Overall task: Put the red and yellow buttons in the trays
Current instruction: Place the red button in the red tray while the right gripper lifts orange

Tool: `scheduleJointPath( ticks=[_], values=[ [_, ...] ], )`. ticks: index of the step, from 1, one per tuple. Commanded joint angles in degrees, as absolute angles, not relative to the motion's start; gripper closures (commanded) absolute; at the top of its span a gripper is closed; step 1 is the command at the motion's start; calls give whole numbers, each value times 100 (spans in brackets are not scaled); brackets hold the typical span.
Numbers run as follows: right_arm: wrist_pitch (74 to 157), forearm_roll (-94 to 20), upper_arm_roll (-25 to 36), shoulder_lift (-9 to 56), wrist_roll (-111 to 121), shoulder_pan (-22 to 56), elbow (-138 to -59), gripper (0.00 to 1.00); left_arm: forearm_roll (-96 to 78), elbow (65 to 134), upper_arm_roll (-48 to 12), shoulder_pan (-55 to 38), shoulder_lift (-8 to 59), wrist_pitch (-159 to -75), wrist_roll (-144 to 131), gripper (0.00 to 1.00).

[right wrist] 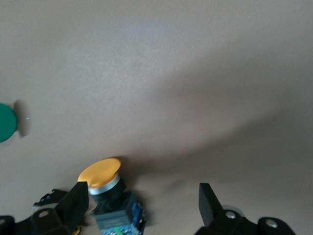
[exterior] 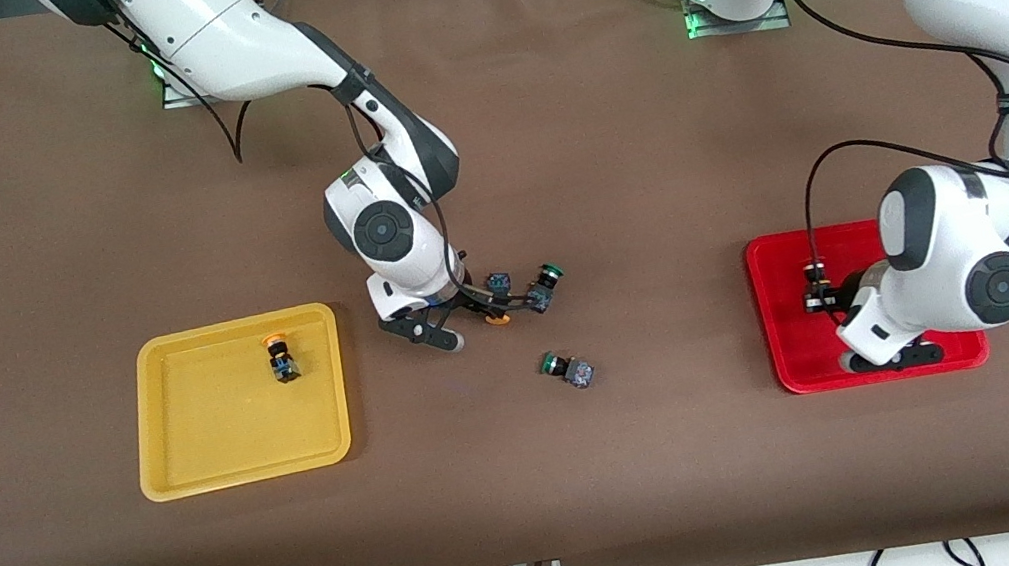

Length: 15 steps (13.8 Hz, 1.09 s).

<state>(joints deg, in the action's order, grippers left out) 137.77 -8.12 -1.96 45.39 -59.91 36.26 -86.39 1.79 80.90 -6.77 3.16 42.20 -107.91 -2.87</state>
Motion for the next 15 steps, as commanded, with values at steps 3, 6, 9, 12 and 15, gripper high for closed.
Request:
scheduleJointPath(
  ticks=[3,6,9,12,15],
  values=[
    [13729,-835,-167,4544,-6512,4077,-8578,0,325,8859,-712,343,4096,-11653,-211,100],
    [13877,-765,-158,4745,-6521,4113,-8569,1,369,8859,-703,308,4157,-11892,-211,74],
    [14010,-730,-141,4912,-6504,4096,-8578,6,597,8746,-703,386,4122,-11900,-132,0],
    [14019,-738,-123,4905,-6504,4087,-8561,22,589,8613,-712,299,3755,-11874,-141,0],
    [14001,-738,-114,4896,-6460,4052,-8552,48,598,8762,-712,255,2956,-11691,-141,0]
  ],
)
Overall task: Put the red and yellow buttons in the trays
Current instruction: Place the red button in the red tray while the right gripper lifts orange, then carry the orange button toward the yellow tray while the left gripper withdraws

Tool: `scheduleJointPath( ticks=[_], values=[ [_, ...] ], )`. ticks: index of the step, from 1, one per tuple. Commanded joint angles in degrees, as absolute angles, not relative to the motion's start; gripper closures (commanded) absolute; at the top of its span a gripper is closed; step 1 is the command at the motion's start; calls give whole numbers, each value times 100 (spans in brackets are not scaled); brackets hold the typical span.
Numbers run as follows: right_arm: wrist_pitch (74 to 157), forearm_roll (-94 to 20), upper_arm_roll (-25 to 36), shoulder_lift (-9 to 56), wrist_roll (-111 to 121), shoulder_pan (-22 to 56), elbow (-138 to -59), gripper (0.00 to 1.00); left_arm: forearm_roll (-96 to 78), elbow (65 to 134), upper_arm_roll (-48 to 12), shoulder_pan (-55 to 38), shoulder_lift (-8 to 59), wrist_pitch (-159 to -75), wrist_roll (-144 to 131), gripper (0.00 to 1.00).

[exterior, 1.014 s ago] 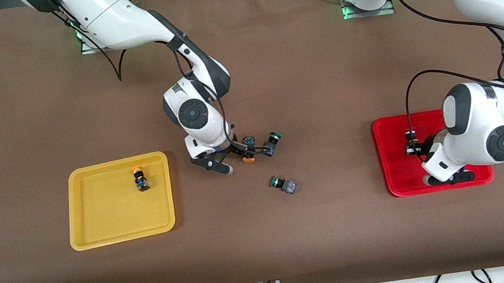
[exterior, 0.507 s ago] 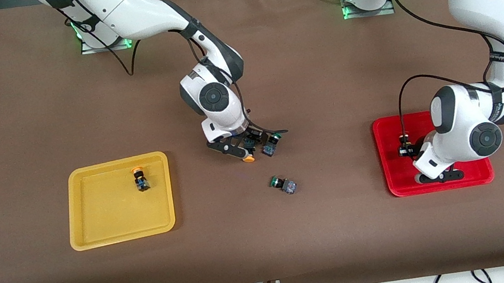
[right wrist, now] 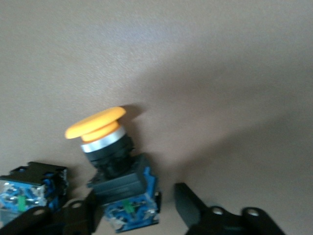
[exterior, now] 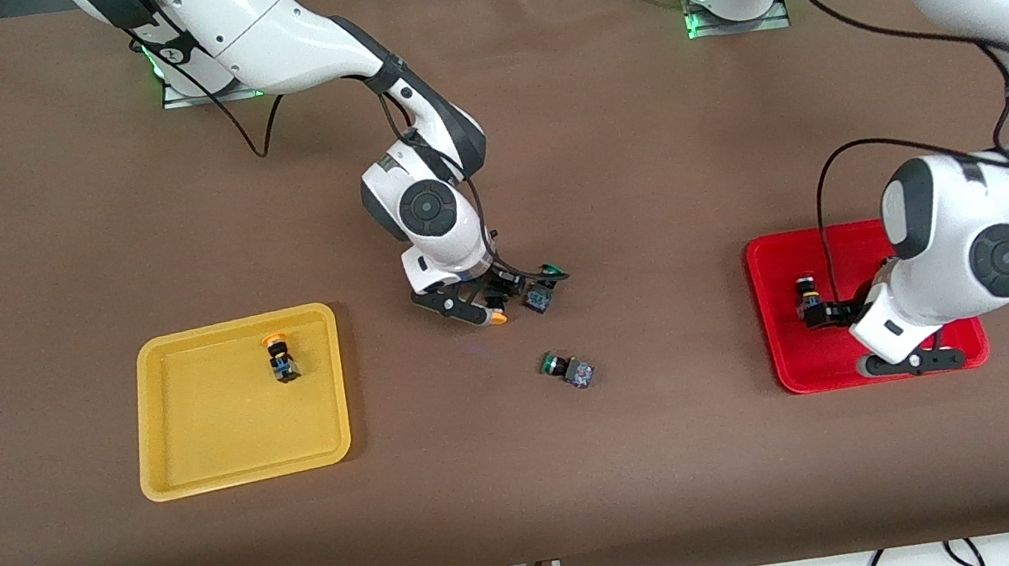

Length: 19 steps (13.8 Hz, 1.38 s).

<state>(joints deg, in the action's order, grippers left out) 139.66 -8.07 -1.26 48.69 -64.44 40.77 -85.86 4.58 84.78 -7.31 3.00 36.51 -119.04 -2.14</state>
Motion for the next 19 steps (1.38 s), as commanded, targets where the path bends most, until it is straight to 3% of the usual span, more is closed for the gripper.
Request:
scheduleJointPath(
  ticks=[1,3,6,10,14,19],
  values=[
    [14001,-738,-114,4887,-6425,4043,-8552,57,572,8763,-712,264,2649,-11281,-149,0],
    [13949,-730,-79,4826,-6355,4025,-8543,69,580,8771,-703,220,2069,-10795,-202,0],
    [13073,-729,52,4362,-5857,3745,-8525,70,519,8763,-694,263,1365,-10013,-220,0],
    [11517,-765,88,3596,-3961,2736,-8534,70,492,8763,-571,264,660,-9012,-237,0],
    [10592,-712,543,3244,-2647,2479,-8683,70,106,8771,-563,237,492,-8596,-729,0],
    [10643,-747,1668,3269,-576,2435,-8912,69,26,8666,-571,281,598,-8403,-730,0]
  ],
)
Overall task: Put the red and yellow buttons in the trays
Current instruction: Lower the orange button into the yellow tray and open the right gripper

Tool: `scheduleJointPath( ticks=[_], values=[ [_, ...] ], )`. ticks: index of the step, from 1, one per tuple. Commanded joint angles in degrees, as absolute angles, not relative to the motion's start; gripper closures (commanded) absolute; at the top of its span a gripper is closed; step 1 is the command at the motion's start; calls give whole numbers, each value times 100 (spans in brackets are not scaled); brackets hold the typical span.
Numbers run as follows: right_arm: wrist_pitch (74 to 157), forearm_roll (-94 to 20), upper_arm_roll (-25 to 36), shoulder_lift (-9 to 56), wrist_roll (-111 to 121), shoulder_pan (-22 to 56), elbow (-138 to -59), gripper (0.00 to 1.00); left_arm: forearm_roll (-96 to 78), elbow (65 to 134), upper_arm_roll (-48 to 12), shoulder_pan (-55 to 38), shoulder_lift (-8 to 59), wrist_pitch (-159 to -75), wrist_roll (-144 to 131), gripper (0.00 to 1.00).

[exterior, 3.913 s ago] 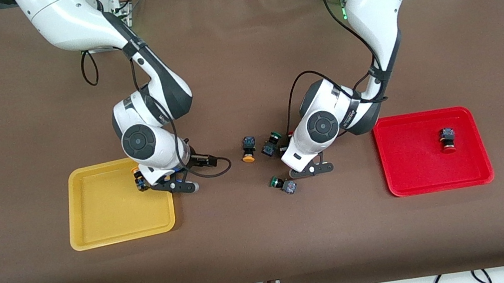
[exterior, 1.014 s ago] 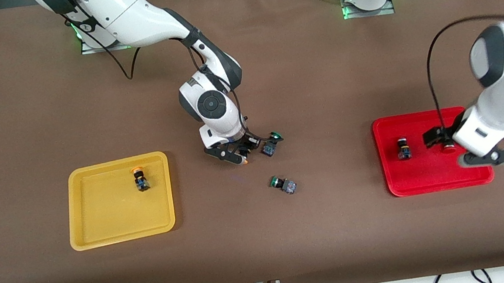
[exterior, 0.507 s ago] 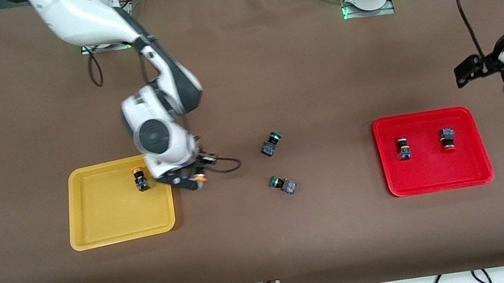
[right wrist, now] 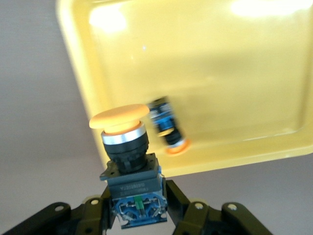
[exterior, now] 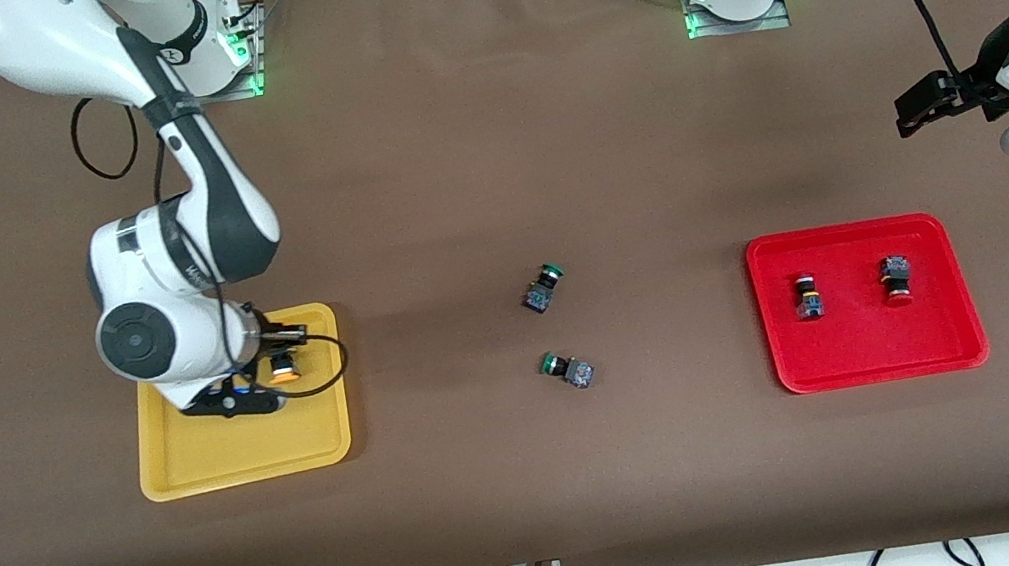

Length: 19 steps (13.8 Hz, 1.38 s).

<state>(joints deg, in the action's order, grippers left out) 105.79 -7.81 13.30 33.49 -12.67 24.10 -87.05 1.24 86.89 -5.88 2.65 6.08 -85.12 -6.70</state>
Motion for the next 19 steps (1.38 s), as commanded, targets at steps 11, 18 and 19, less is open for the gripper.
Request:
scheduleJointPath(
  ticks=[11,18,19],
  values=[
    [11417,-1807,1644,4016,176,1582,-8781,19,-9,8386,-615,193,773,-8438,-940,0],
    [10954,-2076,1687,3859,193,1740,-8501,1,9,7822,-633,167,1125,-8376,-940,0],
    [10638,-2022,1714,3850,193,1740,-8299,1,9,7831,-633,167,1125,-8376,-940,0]
  ],
)
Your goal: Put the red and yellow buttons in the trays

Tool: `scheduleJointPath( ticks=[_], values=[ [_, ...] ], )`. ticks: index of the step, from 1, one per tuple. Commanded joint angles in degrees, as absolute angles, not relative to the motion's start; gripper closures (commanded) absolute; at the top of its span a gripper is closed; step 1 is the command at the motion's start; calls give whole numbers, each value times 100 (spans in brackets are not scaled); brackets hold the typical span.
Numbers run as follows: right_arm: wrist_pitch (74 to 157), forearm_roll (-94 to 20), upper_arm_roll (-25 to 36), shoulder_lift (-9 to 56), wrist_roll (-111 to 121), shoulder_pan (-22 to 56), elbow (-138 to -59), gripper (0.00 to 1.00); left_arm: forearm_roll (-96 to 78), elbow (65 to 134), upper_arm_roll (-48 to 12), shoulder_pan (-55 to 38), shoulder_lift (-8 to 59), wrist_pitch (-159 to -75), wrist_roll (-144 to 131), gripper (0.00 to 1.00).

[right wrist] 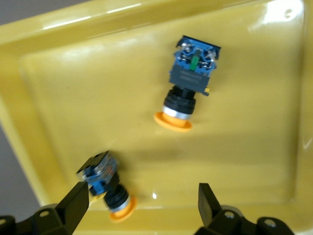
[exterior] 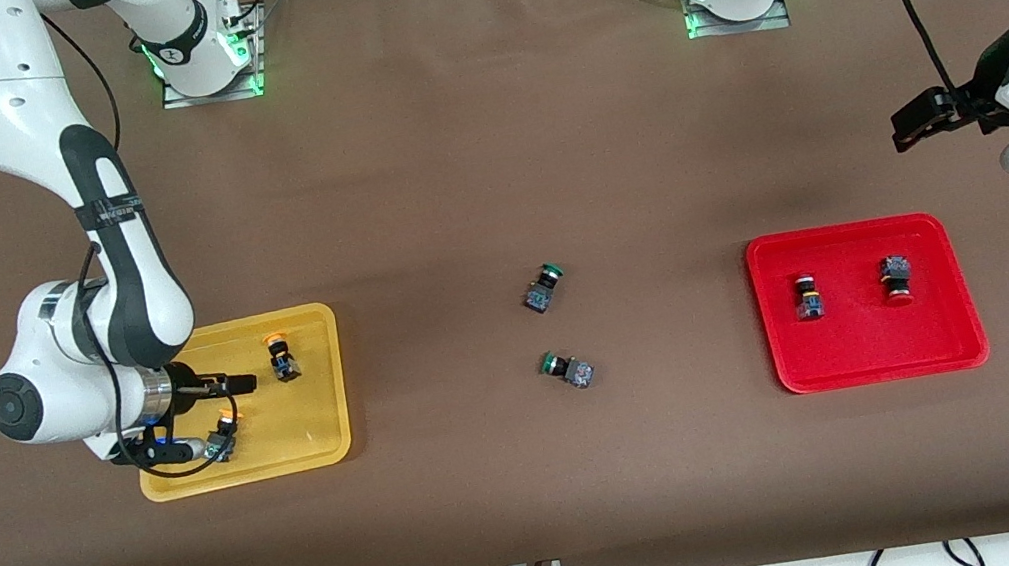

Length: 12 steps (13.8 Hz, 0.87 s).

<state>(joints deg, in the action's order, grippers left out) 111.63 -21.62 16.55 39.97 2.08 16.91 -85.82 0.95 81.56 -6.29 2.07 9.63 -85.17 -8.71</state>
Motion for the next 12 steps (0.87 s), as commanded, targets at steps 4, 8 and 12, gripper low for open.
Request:
scheduleJointPath(
  ticks=[4,8,12],
  values=[
    [9739,-1917,1916,3403,158,1749,-7884,1,9,7822,-633,158,1125,-8385,-940,0],
    [9834,-1496,1890,2061,149,1854,-8750,1,9,7822,-633,132,1134,-8385,-940,0],
    [9853,-950,1663,881,-262,2057,-9448,0,0,7822,-633,132,1134,-8385,-940,0]
  ],
)
